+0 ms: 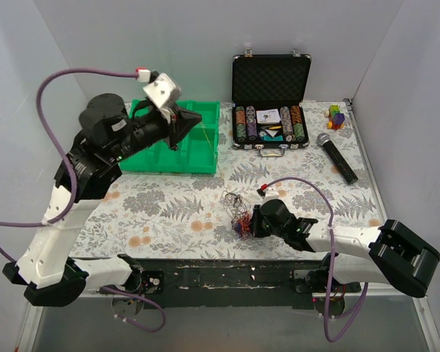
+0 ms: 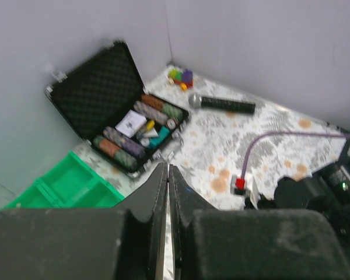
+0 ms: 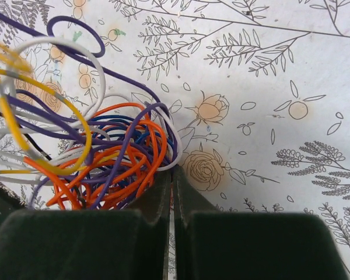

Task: Untangle the cables
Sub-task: Untie the cable.

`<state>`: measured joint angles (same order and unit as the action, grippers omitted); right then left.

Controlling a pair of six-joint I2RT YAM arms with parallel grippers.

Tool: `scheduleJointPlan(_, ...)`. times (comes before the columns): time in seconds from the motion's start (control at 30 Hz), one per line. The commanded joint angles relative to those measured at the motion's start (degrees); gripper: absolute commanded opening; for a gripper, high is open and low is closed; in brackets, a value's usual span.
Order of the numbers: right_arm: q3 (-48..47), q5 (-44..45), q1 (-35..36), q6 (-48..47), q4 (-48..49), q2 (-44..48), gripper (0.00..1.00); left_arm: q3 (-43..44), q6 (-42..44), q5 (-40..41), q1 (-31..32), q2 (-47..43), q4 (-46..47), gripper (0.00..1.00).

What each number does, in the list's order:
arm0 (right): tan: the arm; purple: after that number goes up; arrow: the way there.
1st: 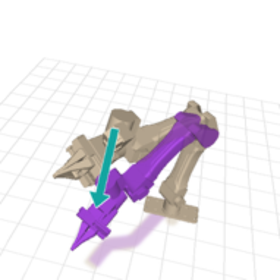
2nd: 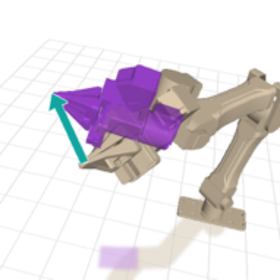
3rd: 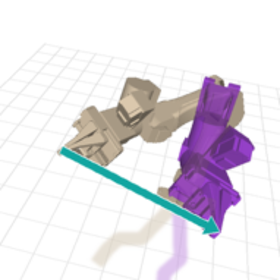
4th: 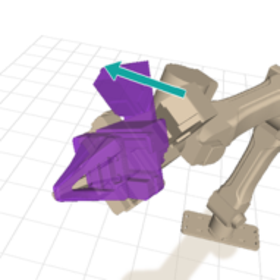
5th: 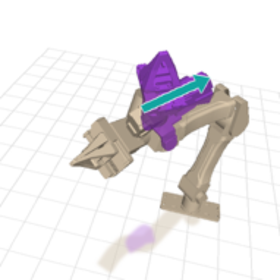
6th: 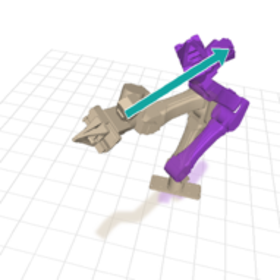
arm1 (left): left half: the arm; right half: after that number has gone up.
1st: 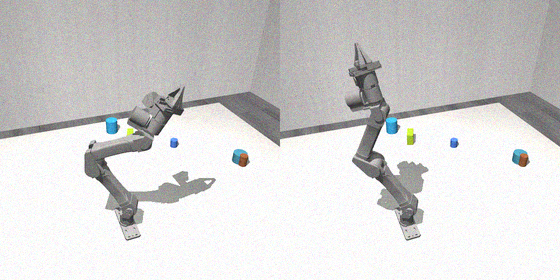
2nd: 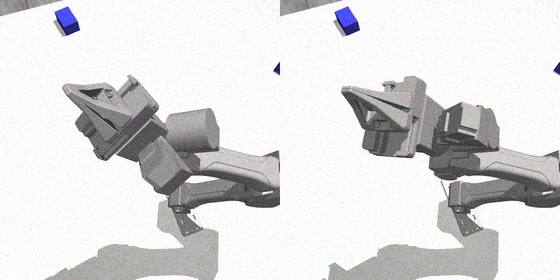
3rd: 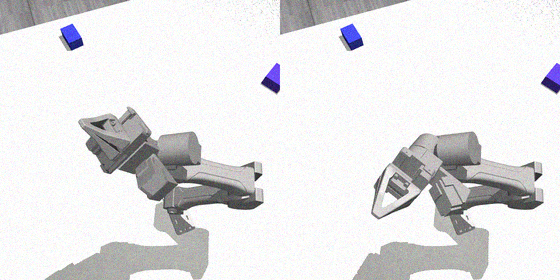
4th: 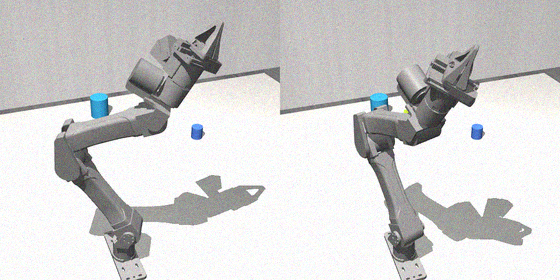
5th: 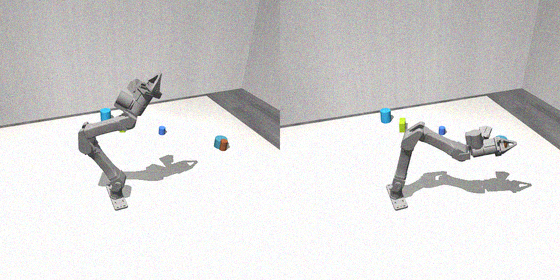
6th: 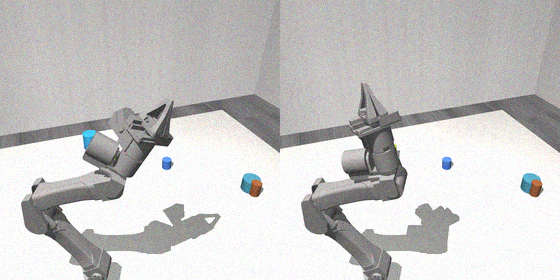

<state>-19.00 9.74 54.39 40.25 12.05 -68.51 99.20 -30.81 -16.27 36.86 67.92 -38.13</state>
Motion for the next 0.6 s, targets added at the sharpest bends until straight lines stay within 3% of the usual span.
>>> scheduleJointPlan(0.0,-0.16,2.39,0.19,0.36,-6.87,-3.82,0.01,10.47,2.32,6.07,-0.39,-0.16,4.29,0.0)
scheduleJointPlan(0.1,0.2,2.48,0.1,0.8,-6.78,-4.88,0.01,15.75,4.35,9.93,-0.39,0.9,7.87,0.0)
scheduleJointPlan(0.3,0.11,2.57,0.1,0.71,-6.96,-6.19,0.01,19.36,8.82,22.23,-0.39,1.07,23.6,0.0)
scheduleJointPlan(0.37,0.11,2.57,0.1,0.8,-6.78,-6.63,0.01,19.45,9.97,27.76,-0.39,1.34,30.01,0.0)
scheduleJointPlan(0.43,0.2,2.39,0.1,1.15,-6.69,-7.25,0.01,17.97,11.29,33.83,-0.39,1.25,39.4,0.1)
scheduleJointPlan(0.57,0.11,2.13,0.1,1.06,-6.34,-7.78,0.01,14.46,17.0,36.48,-0.47,0.9,46.19,0.11)
